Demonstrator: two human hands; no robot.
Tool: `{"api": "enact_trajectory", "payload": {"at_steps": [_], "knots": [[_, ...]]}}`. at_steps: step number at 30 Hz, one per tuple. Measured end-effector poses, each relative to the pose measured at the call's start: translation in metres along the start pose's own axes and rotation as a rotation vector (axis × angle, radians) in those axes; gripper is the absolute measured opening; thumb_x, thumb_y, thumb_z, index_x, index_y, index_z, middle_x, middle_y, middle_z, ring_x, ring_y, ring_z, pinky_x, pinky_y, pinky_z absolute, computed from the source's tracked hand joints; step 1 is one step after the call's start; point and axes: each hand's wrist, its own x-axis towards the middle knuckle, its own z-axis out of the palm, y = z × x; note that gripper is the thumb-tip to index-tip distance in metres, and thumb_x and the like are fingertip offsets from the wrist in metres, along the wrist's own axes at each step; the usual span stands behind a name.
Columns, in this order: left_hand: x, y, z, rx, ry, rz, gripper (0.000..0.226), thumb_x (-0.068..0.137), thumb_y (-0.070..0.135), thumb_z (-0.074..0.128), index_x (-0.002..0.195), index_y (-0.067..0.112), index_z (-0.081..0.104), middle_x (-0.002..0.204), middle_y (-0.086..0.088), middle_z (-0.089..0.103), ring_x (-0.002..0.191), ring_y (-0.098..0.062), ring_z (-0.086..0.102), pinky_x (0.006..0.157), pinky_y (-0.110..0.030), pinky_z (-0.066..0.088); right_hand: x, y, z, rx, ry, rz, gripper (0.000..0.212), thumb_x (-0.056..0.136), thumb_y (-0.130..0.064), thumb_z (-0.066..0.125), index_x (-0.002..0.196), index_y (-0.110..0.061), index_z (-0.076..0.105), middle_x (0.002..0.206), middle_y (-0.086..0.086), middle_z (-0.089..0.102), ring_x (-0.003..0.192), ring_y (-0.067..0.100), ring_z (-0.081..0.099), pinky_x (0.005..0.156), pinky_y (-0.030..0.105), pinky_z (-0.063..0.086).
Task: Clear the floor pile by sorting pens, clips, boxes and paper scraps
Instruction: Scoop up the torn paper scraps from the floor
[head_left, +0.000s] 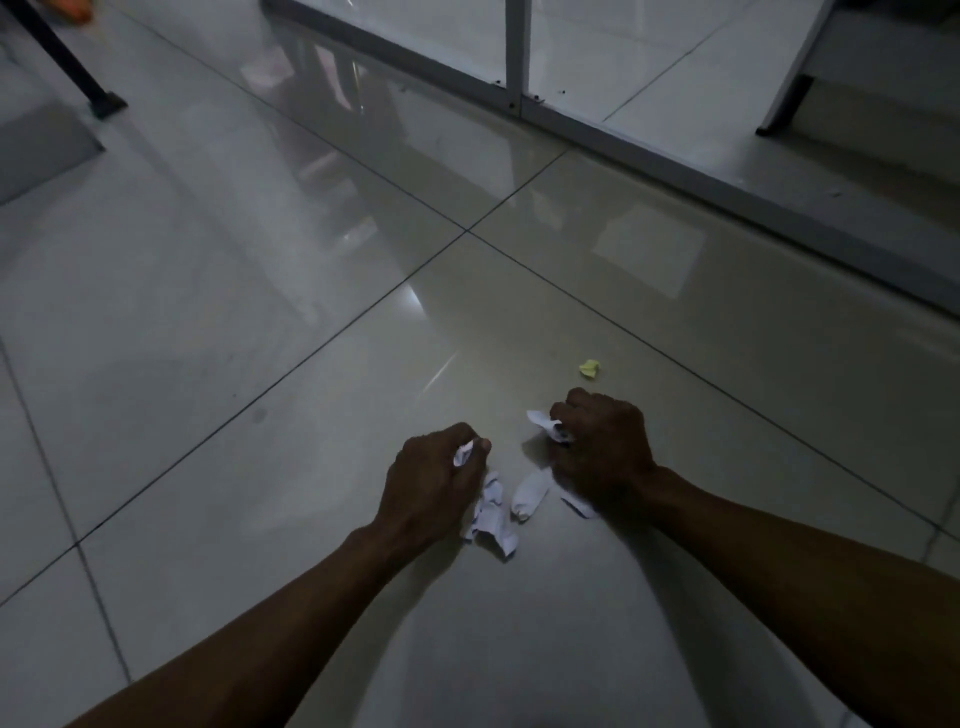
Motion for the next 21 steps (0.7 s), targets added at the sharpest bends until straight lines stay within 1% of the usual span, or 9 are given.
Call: {"api": "enact_trajectory", "payload": {"at_steps": [2,3,6,8,11,12,14,18,21], "knots": [[-0.017,0.002,0.006,0.133,0.016,0.045,0.029,0.089,0.045,0.042,0.073,0.024,0.055,0.069,0.008,0.05,0.061,-0.013,0.053,0.054,-0.029,0.04,0.004,0.0,-0.008,0.211,0.09,0.184,0.01,0.076,-0.014,0.065,0.066,-0.012,0.068,0.051,-0.002,0.05,0.042,0.013,0.045,0.044,0.023,0.039],[-0.026,0.004,0.009,0.188,0.041,0.07,0.027,0.088,0.044,0.044,0.075,0.024,0.056,0.073,0.008,0.047,0.058,-0.012,0.049,0.051,-0.025,0.036,0.006,0.0,-0.011,0.3,0.165,0.3,0.01,0.073,-0.008,0.066,0.064,-0.012,0.068,0.048,-0.004,0.048,0.042,0.013,0.045,0.045,0.022,0.038],[-0.046,0.012,0.017,0.238,0.101,0.131,0.023,0.089,0.038,0.049,0.077,0.02,0.057,0.087,0.005,0.047,0.05,-0.005,0.037,0.044,-0.014,0.025,0.01,0.002,-0.02,0.528,0.31,0.572,0.023,0.072,-0.003,0.069,0.052,-0.006,0.059,0.046,0.003,0.055,0.041,0.018,0.052,0.043,0.027,0.041],[-0.047,0.013,0.022,0.234,0.122,0.176,0.022,0.091,0.038,0.05,0.079,0.02,0.057,0.096,0.0,0.054,0.048,-0.005,0.038,0.042,-0.016,0.028,0.011,0.005,-0.028,0.698,0.348,0.675,0.023,0.075,-0.004,0.07,0.055,-0.001,0.061,0.048,0.007,0.059,0.041,0.021,0.055,0.043,0.026,0.042],[-0.037,0.019,0.034,0.289,0.106,0.231,0.018,0.093,0.042,0.046,0.084,0.026,0.043,0.107,-0.002,0.059,0.044,-0.014,0.048,0.039,-0.018,0.032,0.012,0.006,-0.042,0.874,0.455,0.834,0.019,0.07,0.004,0.062,0.055,0.011,0.052,0.048,0.01,0.053,0.039,0.02,0.048,0.044,0.025,0.036],[-0.035,0.021,0.039,0.315,0.094,0.252,0.019,0.093,0.043,0.045,0.085,0.027,0.04,0.108,-0.002,0.06,0.044,-0.017,0.051,0.039,-0.019,0.033,0.012,0.004,-0.048,0.922,0.5,0.876,0.017,0.07,0.007,0.06,0.056,0.01,0.052,0.048,0.01,0.051,0.037,0.018,0.045,0.042,0.024,0.034],[-0.032,0.027,0.051,0.361,0.088,0.291,0.022,0.091,0.047,0.046,0.086,0.027,0.038,0.106,-0.002,0.061,0.047,-0.019,0.054,0.038,-0.02,0.032,0.008,0.001,-0.059,0.978,0.563,0.941,0.015,0.071,0.01,0.058,0.058,0.004,0.053,0.044,0.007,0.048,0.033,0.016,0.043,0.038,0.021,0.03],[-0.021,0.042,0.071,0.421,0.107,0.31,0.035,0.085,0.059,0.053,0.091,0.026,0.045,0.094,-0.001,0.061,0.052,-0.018,0.056,0.038,-0.021,0.032,-0.007,0.0,-0.073,1.049,0.617,1.005,0.027,0.072,0.014,0.054,0.053,-0.003,0.046,0.037,-0.004,0.045,0.029,0.012,0.04,0.036,0.018,0.027],[-0.01,0.051,0.086,0.418,0.103,0.318,0.051,0.081,0.068,0.052,0.082,0.018,0.056,0.083,-0.003,0.059,0.049,-0.018,0.056,0.041,-0.021,0.036,-0.02,-0.001,-0.078,1.08,0.667,1.029,0.032,0.073,0.018,0.05,0.051,-0.004,0.044,0.034,-0.005,0.042,0.027,0.01,0.038,0.036,0.014,0.026]]}}
